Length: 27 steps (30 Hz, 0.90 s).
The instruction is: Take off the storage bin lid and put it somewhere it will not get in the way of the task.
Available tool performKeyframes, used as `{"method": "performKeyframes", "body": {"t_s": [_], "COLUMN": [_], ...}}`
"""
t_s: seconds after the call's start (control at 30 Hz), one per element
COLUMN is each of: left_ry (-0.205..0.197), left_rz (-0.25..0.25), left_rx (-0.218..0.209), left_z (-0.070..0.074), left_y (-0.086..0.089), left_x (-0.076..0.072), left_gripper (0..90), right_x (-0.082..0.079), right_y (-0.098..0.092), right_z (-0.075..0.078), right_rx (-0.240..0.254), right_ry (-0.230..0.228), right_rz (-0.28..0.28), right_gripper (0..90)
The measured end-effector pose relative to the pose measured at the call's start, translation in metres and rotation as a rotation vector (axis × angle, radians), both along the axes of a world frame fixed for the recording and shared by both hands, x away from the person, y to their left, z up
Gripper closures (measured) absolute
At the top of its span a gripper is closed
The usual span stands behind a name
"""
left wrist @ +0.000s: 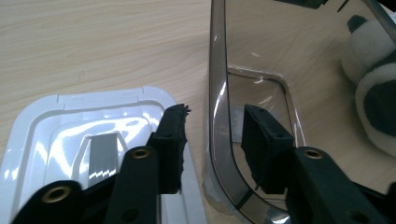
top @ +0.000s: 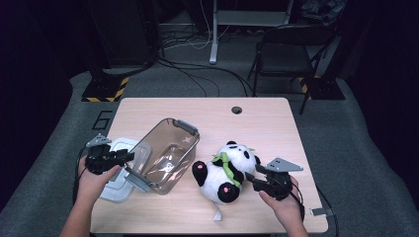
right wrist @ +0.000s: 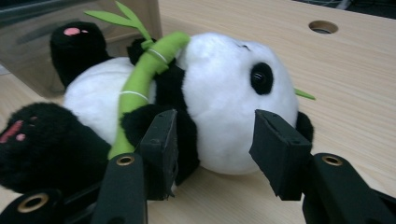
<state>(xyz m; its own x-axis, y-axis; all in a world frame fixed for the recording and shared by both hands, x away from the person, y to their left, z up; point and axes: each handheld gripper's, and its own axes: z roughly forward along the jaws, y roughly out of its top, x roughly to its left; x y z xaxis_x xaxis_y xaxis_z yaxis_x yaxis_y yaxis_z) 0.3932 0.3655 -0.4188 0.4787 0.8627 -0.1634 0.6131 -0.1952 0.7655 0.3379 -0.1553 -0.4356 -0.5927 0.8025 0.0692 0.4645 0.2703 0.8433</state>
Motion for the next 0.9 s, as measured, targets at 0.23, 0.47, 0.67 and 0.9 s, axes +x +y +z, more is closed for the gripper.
{"method": "performKeyframes", "body": {"t_s": [0.23, 0.47, 0.67, 0.9], "left_ry": [0.023, 0.018, 0.017, 0.021], "left_rz": [-0.029, -0.015, -0.016, -0.023], "left_rx": [0.013, 0.011, 0.007, 0.003], "left_z": [-0.005, -0.005, -0.005, -0.005], "left_y": [-0.005, -0.006, -0.006, -0.006], "left_x": [0.000, -0.001, -0.001, -0.001], "left_gripper": [69.8, 71.3, 71.3, 71.3], "right_x": [0.000, 0.003, 0.010, 0.014], "right_y": [0.014, 0.027, 0.032, 0.035], "right_z": [0.002, 0.000, -0.010, -0.020], "right_rx": [0.014, 0.025, 0.031, 0.038], "right_ry": [-0.008, 0.006, 0.042, 0.073], "right_rz": [0.064, 0.117, 0.147, 0.166], "right_gripper": [49.0, 48.4, 46.8, 46.1]}}
